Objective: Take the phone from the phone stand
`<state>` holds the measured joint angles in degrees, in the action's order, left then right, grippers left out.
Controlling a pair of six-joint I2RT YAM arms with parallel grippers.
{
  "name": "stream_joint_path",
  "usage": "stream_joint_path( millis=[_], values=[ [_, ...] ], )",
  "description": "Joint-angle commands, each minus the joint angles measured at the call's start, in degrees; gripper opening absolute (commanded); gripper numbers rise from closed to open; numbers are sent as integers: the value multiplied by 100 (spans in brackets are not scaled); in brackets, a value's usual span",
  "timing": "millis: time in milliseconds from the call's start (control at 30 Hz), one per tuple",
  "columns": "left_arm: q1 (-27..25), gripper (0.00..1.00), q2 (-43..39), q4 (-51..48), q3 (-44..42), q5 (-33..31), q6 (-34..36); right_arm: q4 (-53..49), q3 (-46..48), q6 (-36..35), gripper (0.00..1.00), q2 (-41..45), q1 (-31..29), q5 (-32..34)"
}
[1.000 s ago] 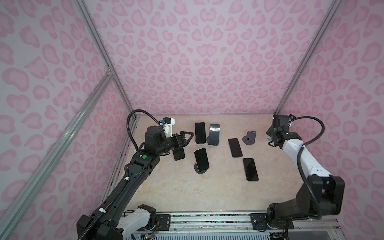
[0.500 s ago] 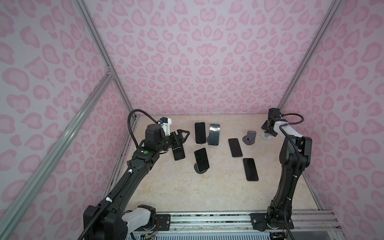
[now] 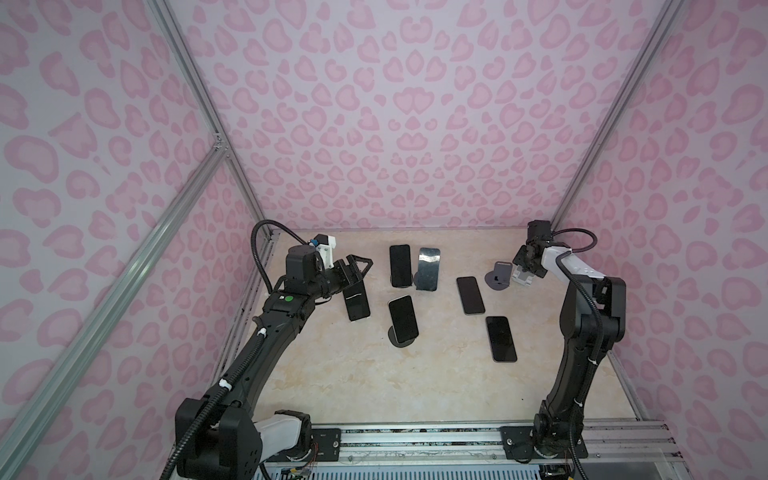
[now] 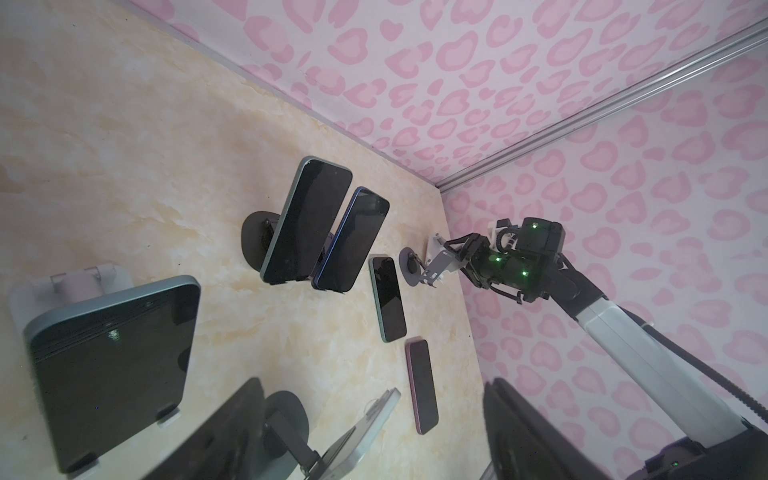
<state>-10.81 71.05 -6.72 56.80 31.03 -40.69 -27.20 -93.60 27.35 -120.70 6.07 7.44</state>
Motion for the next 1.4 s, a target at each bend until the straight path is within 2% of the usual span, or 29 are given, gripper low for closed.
stream_joint_path(
  millis=[0, 100, 200, 367, 567, 767, 900, 967, 1067, 1133, 1200, 1233, 1267, 1367],
  values=[
    [28, 86, -12, 159, 44, 31, 130, -593, -363, -169, 66, -258, -8, 26],
    [39, 86, -20, 148, 76, 82, 192, -633, -236, -196, 82, 79, -1, 166],
    [36, 86, -136, 131, 95, 100, 297, -849, -405, -297, 90, 403, 21, 371],
    [38, 86, -317, 49, 76, -206, 491, -1056, -651, -422, 92, 971, -102, 469],
    [34, 86, -253, 100, -28, -436, 417, -819, -48, -493, 92, 2322, -635, 548],
    [32, 85, -161, 110, -47, -418, 250, -31, 1515, -557, 93, 4003, -1547, 505],
    [24, 85, -196, 117, -72, -461, 175, 299, 2203, -425, 93, 4725, -2304, 341],
    [-25, 84, -191, 148, -64, -407, 245, 298, 2378, -355, 93, 4947, -2779, 512],
    [-204, 84, -187, 36, -118, -798, 439, -124, 2337, -38, 89, 5095, -3322, 551],
    [-267, 84, -143, 107, -112, -696, 346, -407, 2403, 89, 86, 5209, -3743, 689],
    [-280, 83, -77, 157, -32, -494, 247, -525, 2632, 103, 82, 5383, -4248, 1077],
    [-273, 82, -56, 148, 2, -469, 246, -581, 2771, 319, 82, 5479, -4514, 1397],
    [-273, 82, -47, 126, -14, -493, 261, -565, 2886, 496, 82, 5548, -4686, 1448],
    [-274, 82, -104, 120, -105, -697, 237, -299, 3187, 956, 86, 5573, -5124, 834]
  ],
)
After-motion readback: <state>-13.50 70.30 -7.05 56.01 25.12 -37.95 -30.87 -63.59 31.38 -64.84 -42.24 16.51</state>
